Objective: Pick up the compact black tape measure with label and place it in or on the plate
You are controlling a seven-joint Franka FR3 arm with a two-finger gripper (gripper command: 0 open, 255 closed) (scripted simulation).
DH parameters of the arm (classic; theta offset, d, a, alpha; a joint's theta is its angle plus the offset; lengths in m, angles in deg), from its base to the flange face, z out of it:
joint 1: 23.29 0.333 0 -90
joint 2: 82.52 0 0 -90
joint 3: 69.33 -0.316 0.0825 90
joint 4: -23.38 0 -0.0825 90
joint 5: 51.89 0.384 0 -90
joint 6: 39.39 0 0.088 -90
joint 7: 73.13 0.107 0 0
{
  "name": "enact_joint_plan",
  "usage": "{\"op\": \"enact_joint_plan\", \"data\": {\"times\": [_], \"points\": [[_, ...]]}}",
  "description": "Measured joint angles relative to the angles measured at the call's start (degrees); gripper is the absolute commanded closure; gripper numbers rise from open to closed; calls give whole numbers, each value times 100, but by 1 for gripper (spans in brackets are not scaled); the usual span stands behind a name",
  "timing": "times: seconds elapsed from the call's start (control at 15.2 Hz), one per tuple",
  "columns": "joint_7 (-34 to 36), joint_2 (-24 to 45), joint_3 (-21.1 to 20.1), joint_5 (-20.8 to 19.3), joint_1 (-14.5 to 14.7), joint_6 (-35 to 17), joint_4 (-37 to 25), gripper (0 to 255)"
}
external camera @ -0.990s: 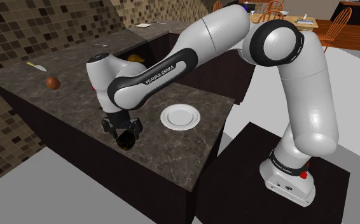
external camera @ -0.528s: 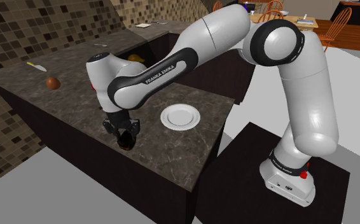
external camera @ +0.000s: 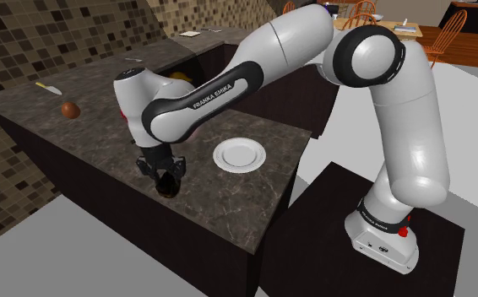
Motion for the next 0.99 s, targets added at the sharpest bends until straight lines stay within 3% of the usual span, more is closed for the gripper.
{"op": "enact_joint_plan", "data": {"times": [0.99], "points": [[-103, -283, -117, 188, 16, 957, -722, 255]]}}
